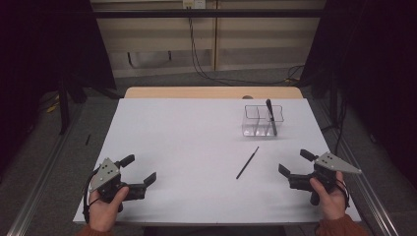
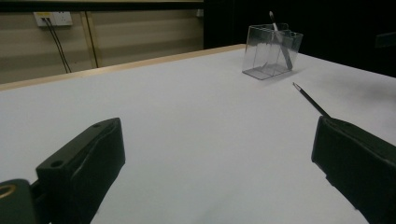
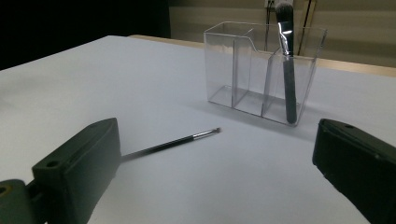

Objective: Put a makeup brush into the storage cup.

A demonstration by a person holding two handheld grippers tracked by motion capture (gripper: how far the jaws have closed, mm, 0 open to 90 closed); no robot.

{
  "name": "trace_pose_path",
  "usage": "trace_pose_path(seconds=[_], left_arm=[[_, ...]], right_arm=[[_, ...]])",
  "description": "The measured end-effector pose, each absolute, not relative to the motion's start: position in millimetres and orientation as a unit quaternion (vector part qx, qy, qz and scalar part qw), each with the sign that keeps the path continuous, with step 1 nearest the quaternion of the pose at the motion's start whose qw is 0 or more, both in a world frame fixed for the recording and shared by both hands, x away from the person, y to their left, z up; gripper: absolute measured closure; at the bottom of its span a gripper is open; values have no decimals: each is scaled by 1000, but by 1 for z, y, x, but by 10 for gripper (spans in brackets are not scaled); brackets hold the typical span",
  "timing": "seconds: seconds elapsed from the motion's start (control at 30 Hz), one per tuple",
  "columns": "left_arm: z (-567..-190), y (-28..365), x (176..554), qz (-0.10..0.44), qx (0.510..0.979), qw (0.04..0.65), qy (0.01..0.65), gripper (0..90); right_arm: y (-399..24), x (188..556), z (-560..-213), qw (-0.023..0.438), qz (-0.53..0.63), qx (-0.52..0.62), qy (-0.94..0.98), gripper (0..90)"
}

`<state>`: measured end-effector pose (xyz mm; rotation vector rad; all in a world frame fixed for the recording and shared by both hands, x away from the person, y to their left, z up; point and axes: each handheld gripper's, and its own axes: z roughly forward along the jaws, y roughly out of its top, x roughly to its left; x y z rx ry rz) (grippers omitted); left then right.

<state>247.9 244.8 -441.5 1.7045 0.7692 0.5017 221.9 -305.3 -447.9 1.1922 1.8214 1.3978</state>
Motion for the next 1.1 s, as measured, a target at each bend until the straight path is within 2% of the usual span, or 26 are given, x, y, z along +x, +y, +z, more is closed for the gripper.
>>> trace_pose_path(seconds=[0.33,1.1], left_arm=[[-441,243,249,216,727,565,325,27],[-441,243,249,216,728,564,325,28]], right_arm=[[-302,224,-445,272,528,432,678,5],[-284,263,-430,258,543,406,689,7]])
